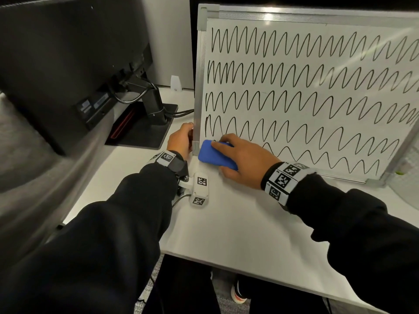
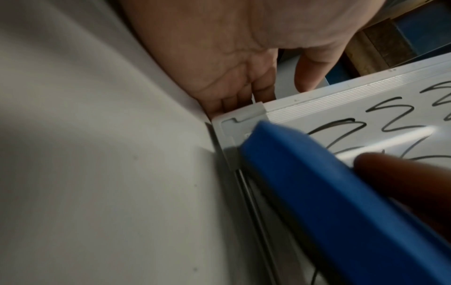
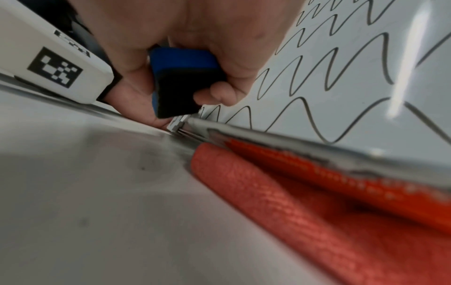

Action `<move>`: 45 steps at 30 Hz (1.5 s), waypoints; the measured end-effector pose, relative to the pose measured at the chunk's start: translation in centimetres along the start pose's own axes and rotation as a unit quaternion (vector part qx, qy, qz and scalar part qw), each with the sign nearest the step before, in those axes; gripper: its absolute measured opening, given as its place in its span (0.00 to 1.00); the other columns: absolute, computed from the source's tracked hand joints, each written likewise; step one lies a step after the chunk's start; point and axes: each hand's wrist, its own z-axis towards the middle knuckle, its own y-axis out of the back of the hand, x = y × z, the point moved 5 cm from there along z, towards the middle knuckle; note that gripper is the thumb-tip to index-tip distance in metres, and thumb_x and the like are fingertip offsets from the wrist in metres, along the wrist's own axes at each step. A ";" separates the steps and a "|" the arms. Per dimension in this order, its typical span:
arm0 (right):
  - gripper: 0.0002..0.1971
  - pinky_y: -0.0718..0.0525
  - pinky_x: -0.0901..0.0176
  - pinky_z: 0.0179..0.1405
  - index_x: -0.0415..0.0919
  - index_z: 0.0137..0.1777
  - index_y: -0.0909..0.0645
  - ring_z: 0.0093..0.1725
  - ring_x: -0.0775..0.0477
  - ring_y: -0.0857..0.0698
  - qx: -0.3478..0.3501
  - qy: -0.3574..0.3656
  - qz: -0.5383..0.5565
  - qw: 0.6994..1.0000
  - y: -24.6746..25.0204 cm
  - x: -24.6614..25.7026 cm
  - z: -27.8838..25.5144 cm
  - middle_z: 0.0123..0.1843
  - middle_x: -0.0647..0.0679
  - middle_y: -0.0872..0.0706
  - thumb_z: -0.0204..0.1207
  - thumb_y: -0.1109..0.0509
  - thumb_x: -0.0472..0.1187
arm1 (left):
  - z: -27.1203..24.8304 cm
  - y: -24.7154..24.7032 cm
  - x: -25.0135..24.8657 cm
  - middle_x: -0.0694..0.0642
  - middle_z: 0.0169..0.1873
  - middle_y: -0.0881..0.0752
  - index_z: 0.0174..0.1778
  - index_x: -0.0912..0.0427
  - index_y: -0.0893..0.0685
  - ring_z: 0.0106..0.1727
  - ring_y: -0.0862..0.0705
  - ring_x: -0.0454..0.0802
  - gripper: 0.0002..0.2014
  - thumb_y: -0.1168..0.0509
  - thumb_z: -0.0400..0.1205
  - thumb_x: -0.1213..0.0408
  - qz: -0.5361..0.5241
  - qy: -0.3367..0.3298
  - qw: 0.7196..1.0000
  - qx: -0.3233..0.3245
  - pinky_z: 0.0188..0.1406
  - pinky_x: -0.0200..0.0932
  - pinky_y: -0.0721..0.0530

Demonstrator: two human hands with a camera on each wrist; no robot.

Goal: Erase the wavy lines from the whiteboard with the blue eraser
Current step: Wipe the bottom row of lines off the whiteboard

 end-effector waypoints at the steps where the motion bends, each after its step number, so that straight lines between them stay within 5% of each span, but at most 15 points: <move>1: 0.31 0.20 0.53 0.55 0.47 0.81 0.36 0.60 0.41 0.20 -0.004 -0.001 0.004 1.000 0.1 -0.1 0.0 0.75 0.47 0.32 0.79 0.35 0.52 | 0.1 0.0 0.0 0.61 0.47 0.09 0.48 0.60 0.09 0.57 0.12 0.64 0.32 0.37 0.62 0.36 -0.001 0.000 1.000 -0.004 0.66 0.64 0.18; 22: 0.31 0.27 0.52 0.67 0.50 0.83 0.40 0.70 0.41 0.27 0.019 0.007 0.001 1.000 -0.3 -0.6 0.2 0.80 0.46 0.38 0.82 0.39 0.55 | 1.4 0.1 0.8 0.59 0.49 0.08 0.47 0.56 0.08 0.56 0.12 0.62 0.27 0.34 0.66 0.38 -0.002 0.014 1.000 0.007 0.66 0.64 0.19; 26: 0.29 0.21 0.53 0.58 0.54 0.80 0.35 0.64 0.43 0.22 0.031 -0.004 -0.001 1.000 -0.3 -0.8 -0.2 0.75 0.50 0.31 0.79 0.37 0.55 | 0.7 -0.2 -0.2 0.58 0.52 0.15 0.44 0.52 0.15 0.53 0.17 0.57 0.15 0.35 0.70 0.46 -0.017 -0.008 1.000 0.002 0.66 0.63 0.20; 31: 0.28 0.19 0.55 0.51 0.57 0.75 0.27 0.58 0.46 0.19 -0.005 -0.027 -0.024 0.999 0.6 -1.5 -1.2 0.69 0.54 0.25 0.73 0.36 0.56 | 0.9 -0.3 -0.2 0.59 0.54 0.14 0.46 0.51 0.15 0.55 0.16 0.58 0.14 0.35 0.71 0.47 -0.019 -0.014 1.000 0.008 0.67 0.66 0.20; 41: 0.26 0.19 0.55 0.46 0.52 0.76 0.29 0.53 0.43 0.18 0.017 -0.004 -0.026 0.999 -0.1 -0.3 -0.3 0.68 0.49 0.25 0.78 0.38 0.55 | 1.4 0.1 0.8 0.61 0.49 0.09 0.46 0.55 0.08 0.57 0.12 0.62 0.26 0.34 0.65 0.38 -0.008 0.000 1.000 0.009 0.66 0.64 0.19; 45: 0.25 0.16 0.53 0.43 0.55 0.71 0.23 0.48 0.44 0.16 -0.015 -0.029 -0.027 0.999 0.7 -1.1 -1.3 0.62 0.53 0.21 0.73 0.37 0.56 | 0.7 -0.3 -0.1 0.60 0.51 0.14 0.45 0.55 0.15 0.54 0.16 0.58 0.13 0.34 0.75 0.49 -0.030 -0.019 0.999 0.007 0.68 0.63 0.20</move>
